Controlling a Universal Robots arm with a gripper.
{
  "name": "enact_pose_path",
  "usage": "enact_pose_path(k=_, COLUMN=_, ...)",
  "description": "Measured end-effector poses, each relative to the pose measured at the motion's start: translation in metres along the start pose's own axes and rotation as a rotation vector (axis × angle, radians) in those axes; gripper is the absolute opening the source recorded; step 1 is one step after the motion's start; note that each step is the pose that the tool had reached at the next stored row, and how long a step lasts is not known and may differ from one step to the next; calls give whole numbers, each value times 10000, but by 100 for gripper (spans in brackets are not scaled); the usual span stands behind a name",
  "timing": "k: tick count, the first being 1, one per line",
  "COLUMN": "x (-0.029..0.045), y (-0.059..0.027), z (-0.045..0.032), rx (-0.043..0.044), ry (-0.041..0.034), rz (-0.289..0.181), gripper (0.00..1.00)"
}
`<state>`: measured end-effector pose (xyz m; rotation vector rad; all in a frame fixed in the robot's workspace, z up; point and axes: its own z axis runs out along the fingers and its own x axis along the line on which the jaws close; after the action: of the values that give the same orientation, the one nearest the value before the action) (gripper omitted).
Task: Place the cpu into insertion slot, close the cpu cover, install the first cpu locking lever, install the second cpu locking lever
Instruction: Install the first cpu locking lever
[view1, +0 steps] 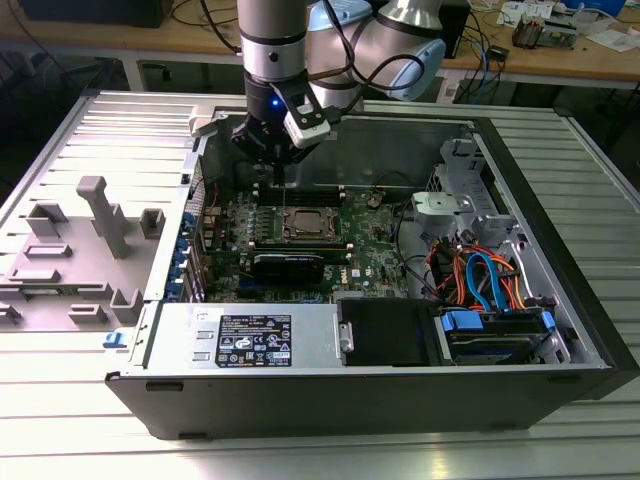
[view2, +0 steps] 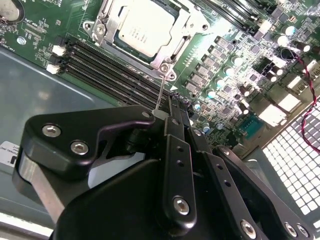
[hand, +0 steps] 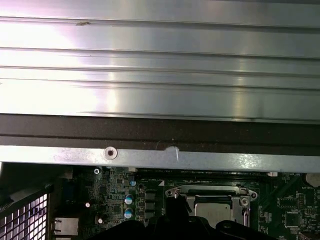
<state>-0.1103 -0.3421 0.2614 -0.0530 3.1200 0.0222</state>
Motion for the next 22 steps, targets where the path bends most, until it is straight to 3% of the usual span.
enact_pose_path(k=18, x=14, y=4, z=4, rx=-4, ry=2, rz=-192, gripper=11)
enact_pose_path(k=22, x=7, y=51, z=47, rx=-6, ry=1, rz=-229, gripper=11)
